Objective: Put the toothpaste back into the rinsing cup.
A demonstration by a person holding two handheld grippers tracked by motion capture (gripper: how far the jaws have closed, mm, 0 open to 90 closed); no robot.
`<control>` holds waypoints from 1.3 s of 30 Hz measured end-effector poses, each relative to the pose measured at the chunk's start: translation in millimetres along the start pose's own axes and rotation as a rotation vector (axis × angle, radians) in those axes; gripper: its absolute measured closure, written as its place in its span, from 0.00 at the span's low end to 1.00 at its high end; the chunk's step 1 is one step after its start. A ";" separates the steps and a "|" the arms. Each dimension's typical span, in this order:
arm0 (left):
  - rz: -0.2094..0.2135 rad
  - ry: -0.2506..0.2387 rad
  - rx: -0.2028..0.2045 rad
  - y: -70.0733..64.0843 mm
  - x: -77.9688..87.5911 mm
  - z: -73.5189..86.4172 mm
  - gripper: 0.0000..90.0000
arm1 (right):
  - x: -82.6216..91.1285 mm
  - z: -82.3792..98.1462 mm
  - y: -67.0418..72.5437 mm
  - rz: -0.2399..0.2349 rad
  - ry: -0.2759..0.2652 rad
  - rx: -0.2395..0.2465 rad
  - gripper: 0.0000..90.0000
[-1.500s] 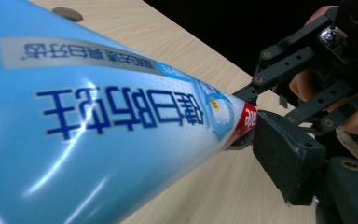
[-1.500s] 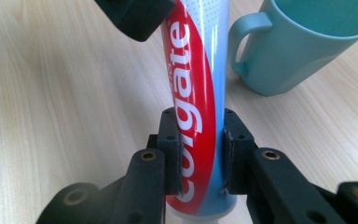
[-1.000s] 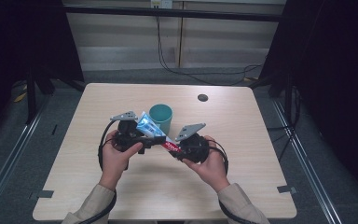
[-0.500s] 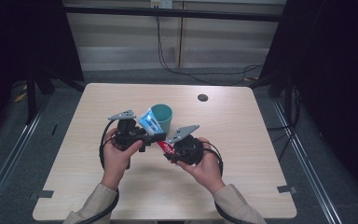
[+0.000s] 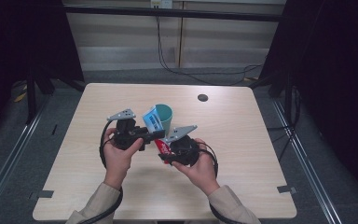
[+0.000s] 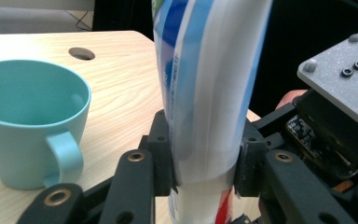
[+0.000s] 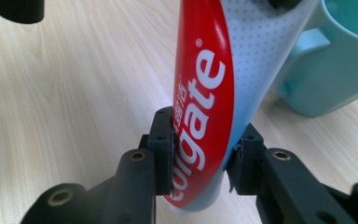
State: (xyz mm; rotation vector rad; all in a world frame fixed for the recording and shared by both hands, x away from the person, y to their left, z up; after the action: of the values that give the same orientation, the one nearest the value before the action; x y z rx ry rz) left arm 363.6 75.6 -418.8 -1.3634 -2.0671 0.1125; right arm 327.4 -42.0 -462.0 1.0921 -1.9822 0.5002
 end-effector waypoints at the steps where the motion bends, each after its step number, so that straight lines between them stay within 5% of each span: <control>1: -0.003 -0.009 -0.006 -1.1 0.4 -0.7 0.76 | -0.1 -0.3 0.1 -0.001 -0.006 -0.007 0.72; 29: -0.007 -0.080 -0.007 -5.3 8.6 -7.5 0.80 | 4.5 0.3 -1.4 -0.009 -0.079 0.002 0.53; 33: -0.023 -0.077 -0.029 -5.6 14.3 -10.2 0.81 | 4.1 5.2 -4.5 0.002 -0.074 0.026 0.45; 39: -0.061 -0.080 -0.050 -2.8 25.7 -14.5 0.80 | 8.0 29.6 -23.5 0.037 -0.078 -0.014 0.26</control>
State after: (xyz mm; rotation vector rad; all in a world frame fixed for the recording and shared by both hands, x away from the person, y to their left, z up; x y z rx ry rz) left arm 363.1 92.2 -394.3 -1.3442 -2.1896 0.0916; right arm 331.1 -78.5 -474.3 1.0825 -2.0738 0.4688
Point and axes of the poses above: each handheld gripper's, and its own axes: x roughly backward along the jaws, z roughly out of its underside, y roughly to its left, the point moved 6 cm from there along -x, roughly forward along the jaws, and after that the axes turned 10 degrees about y, right-handed, at the moved point
